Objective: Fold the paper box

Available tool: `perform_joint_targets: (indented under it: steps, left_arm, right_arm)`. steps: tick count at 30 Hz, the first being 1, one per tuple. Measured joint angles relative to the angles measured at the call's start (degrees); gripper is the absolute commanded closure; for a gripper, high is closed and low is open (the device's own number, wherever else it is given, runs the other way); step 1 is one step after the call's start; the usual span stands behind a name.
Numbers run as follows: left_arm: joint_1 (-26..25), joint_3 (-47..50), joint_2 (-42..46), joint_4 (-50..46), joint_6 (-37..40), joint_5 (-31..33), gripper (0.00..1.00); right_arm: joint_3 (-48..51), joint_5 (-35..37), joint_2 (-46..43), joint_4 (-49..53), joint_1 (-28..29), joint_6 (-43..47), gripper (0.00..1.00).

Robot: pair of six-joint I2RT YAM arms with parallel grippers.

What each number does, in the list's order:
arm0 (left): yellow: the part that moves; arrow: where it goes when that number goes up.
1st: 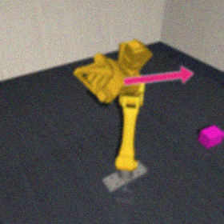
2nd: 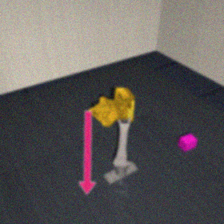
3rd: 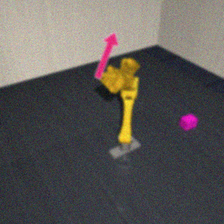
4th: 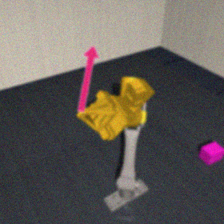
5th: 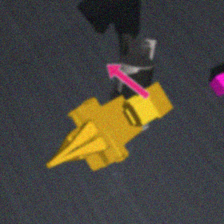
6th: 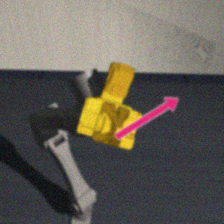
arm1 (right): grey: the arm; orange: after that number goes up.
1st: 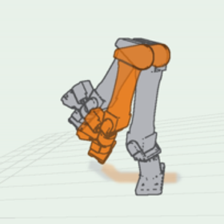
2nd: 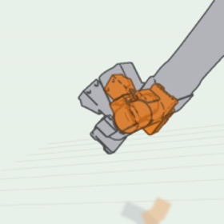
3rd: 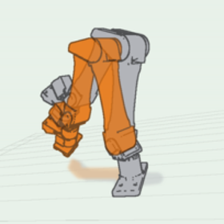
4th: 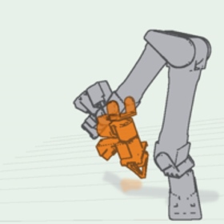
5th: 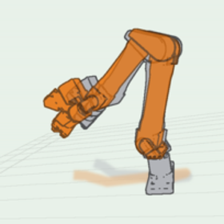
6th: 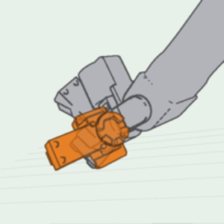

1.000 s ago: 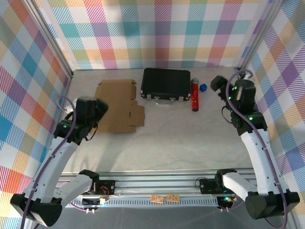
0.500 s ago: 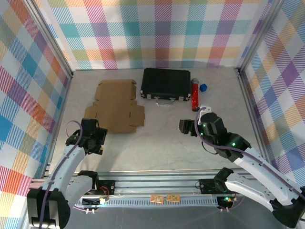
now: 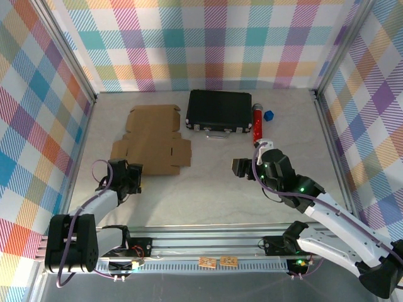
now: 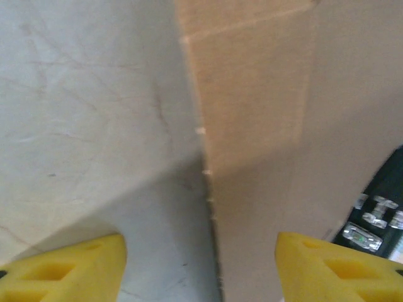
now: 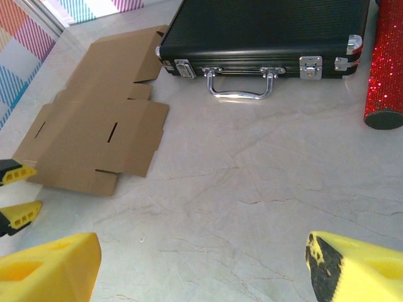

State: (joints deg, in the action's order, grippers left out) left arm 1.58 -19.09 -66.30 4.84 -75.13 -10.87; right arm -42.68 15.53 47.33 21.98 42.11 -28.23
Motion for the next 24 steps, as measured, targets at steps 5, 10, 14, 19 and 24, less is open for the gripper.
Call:
perform_joint_targets:
  steps: [5,10,14,19,24]
  left_arm:
    - [0.13,-0.24,-3.30,4.33,-0.13,-0.28,0.43]
    - [0.24,-0.24,-9.35,12.66,-0.87,-0.48,0.83]
    - [0.33,-0.22,-10.45,17.79,-1.64,-0.66,1.00]
    - [0.00,-4.31,2.75,4.66,-1.95,2.71,1.00]
    - [-0.42,-16.20,15.96,-14.82,-1.86,7.69,1.00]
  right_arm:
    - [0.00,-1.01,1.77,-0.15,0.07,-0.02,0.16]
    - [0.00,-2.21,2.58,-0.15,0.26,-0.09,0.16]
    - [0.00,-2.80,2.78,-0.15,0.26,-0.24,0.17]
    - [-0.92,-2.56,3.37,-0.07,0.42,1.33,0.19]
    - [-4.66,-1.90,5.55,-0.81,2.03,7.96,0.21]
